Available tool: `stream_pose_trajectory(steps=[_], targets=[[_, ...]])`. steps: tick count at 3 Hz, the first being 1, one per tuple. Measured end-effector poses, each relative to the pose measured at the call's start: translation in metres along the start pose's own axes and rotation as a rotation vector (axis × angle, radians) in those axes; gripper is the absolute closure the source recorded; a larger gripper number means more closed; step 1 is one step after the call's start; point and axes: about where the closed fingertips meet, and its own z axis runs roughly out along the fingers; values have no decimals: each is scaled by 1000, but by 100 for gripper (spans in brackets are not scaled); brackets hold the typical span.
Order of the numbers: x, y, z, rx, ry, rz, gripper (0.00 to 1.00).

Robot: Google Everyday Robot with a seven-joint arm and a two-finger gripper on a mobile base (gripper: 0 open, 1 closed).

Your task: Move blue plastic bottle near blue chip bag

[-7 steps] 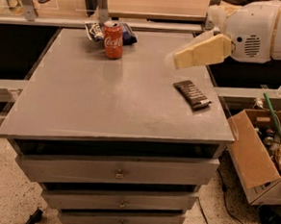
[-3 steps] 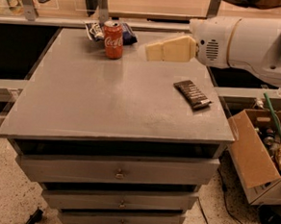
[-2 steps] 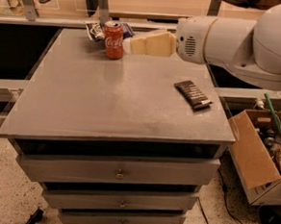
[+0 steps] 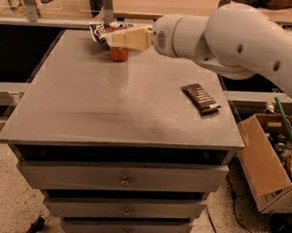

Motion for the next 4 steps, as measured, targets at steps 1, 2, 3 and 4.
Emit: stream_pose_trajectory(steps=[1,2,3,4], targets=[[-2,-10,42,20,26,-10,0],[-8,-18,81,38,35,-15,0],[-13,-25,110,45,36,-16,0],[-14,-32,134,40,38,-22,0]])
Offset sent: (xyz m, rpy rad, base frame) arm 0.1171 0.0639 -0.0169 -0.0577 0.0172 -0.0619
